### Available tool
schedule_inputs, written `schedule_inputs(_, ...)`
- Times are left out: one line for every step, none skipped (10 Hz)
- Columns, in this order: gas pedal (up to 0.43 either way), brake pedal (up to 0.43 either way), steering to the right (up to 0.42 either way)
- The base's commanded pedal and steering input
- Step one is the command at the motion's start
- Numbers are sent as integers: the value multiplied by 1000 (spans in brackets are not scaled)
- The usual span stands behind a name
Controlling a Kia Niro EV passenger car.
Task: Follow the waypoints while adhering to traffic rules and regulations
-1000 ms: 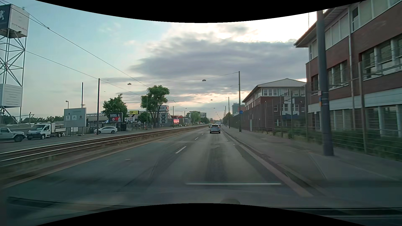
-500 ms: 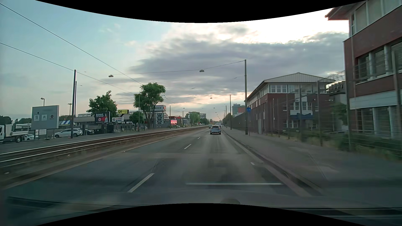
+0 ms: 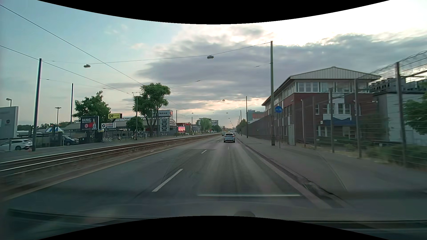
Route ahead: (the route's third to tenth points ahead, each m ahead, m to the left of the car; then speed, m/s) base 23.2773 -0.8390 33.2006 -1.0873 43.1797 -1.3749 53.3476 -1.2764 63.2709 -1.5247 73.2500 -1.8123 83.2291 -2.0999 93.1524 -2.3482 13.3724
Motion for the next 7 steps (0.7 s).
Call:
schedule_inputs(39, 0, -1)
schedule_inputs(39, 0, 0)
schedule_inputs(47, 0, 0)
schedule_inputs(47, 0, 0)
schedule_inputs(47, 0, 0)
schedule_inputs(47, 0, 0)
schedule_inputs(47, 0, 1)
